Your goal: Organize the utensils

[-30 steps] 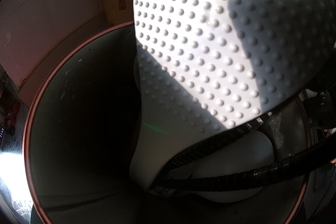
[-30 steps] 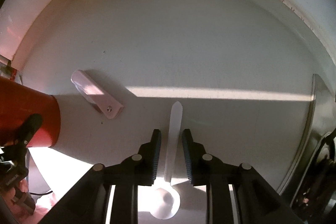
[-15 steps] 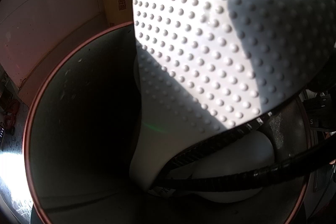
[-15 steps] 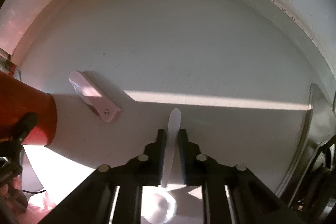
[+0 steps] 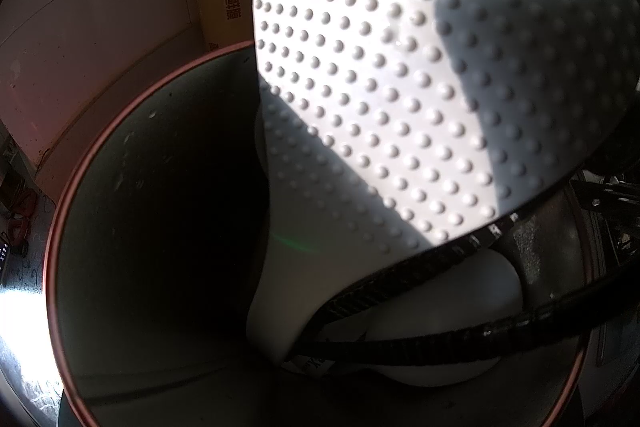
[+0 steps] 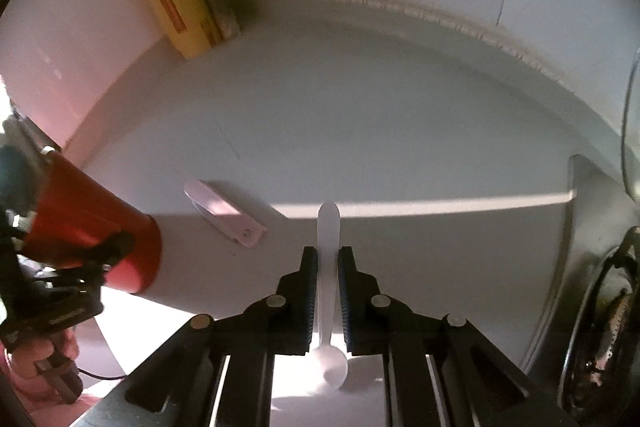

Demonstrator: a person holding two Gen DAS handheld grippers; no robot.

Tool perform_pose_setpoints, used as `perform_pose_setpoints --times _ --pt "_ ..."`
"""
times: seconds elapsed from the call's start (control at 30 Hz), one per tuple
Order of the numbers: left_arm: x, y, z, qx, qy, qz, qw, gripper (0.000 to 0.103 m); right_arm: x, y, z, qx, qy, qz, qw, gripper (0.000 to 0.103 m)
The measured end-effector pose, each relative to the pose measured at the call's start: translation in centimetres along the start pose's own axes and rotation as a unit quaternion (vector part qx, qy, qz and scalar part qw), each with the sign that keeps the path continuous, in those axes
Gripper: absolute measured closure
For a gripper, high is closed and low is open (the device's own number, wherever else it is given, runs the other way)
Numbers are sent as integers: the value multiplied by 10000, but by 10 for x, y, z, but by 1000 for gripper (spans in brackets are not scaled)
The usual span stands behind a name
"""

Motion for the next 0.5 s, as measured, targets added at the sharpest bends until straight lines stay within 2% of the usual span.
perform_pose_setpoints --times 0.2,0.33,0.5 --pt "0 0 0 -1 0 -1 10000 13 -11 6 11 306 -18 -73 9995 92" --pt "0 0 -1 -2 -4 4 10000 13 -14 26 19 468 6 -107 9988 92" --pt "0 0 0 -4 -4 5 10000 13 -19 22 22 544 3 -150 9984 92"
Point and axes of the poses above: each gripper's, at about its wrist camera, not at the fingertips, and y roughly against the way its jaws point, x to its right, z to its underside, the point moved 1 cm from there along -y, roughly the way its jaws point
